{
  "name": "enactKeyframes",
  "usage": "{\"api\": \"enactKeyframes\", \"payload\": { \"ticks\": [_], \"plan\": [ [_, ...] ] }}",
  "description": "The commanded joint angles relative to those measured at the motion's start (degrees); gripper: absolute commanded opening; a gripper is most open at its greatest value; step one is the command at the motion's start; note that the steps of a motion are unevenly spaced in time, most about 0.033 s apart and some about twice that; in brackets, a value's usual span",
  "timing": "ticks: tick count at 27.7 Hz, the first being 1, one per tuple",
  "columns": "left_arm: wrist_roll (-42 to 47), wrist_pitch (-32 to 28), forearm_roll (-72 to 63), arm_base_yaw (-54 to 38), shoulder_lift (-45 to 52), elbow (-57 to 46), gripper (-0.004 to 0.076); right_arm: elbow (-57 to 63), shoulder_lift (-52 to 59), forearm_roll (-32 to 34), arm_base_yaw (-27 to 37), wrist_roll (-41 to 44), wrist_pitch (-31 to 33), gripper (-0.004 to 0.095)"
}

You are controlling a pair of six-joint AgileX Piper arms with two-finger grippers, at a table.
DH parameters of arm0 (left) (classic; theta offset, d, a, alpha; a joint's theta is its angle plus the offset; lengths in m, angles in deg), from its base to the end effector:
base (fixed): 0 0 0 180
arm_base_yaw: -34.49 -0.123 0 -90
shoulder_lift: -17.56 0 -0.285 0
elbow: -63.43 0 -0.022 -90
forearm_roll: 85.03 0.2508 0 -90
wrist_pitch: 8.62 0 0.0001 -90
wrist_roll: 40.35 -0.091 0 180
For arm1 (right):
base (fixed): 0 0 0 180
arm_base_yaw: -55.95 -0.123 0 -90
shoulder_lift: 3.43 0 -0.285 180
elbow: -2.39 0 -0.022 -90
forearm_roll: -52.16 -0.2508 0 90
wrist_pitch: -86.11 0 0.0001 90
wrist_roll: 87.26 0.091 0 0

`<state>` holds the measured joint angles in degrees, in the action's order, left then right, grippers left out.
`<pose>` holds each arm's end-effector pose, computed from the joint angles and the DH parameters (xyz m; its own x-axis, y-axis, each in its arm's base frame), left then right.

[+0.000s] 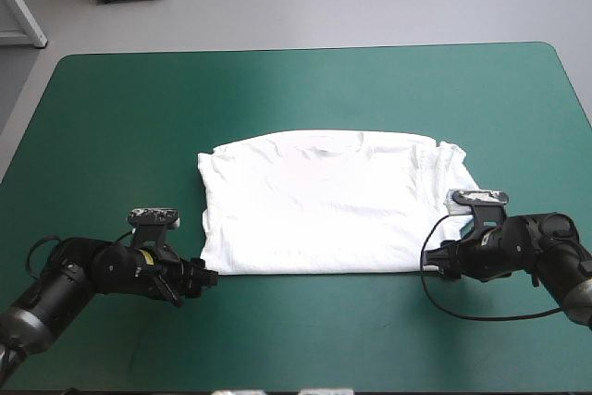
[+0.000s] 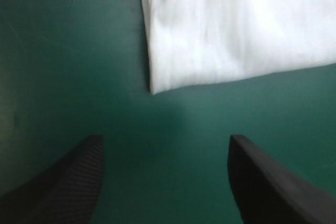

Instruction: Fold the cloth

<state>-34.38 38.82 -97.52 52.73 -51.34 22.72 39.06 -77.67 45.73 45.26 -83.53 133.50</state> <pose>0.1635 -0.0692 0.2431 -0.9349 0.0480 -0.3516 0.1402 0.9602 -0.2416 0.1936 0.0442 0.2441 -0.9331 -0.0334 -0.3582 -0.0845 0.9881 0.1282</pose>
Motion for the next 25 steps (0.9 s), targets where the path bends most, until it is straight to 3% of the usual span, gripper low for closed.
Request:
{"api": "enactKeyframes", "payload": {
  "ticks": [1, 7, 10, 13, 18, 25],
  "plan": [
    [0.3, 0.4, -0.6, 0.4, 3.3, 6.4, 0.0517, -6.7, 3.4, 1.9, 0.3, 1.7, 0.8, 0.0581],
    [2.7, 3.8, 4.9, 0.4, 3.1, 18.0, 0.0507, -19.4, 4.1, 10.7, 0.4, 7.6, 5.3, 0.0578],
    [2.7, 3.3, 7.2, 0.4, 2.4, 22.6, 0.0507, -24.3, 1.1, 16.4, 1.4, 11.2, 6.7, 0.0518],
    [2.7, 3.0, 7.5, 0.4, 2.0, 24.1, 0.0507, -27.6, -2.4, 13.5, 6.2, 9.7, 7.5, 0.0486],
    [2.7, 2.7, 8.8, 0.4, 1.2, 24.4, 0.0506, -31.0, -9.5, 2.5, 14.2, 2.2, 5.8, 0.0488],
    [2.7, 1.9, 8.8, 0.4, -0.9, 24.5, 0.0505, -32.0, -19.6, 0.8, 15.3, -1.2, 4.5, 0.0487]
  ]
}}
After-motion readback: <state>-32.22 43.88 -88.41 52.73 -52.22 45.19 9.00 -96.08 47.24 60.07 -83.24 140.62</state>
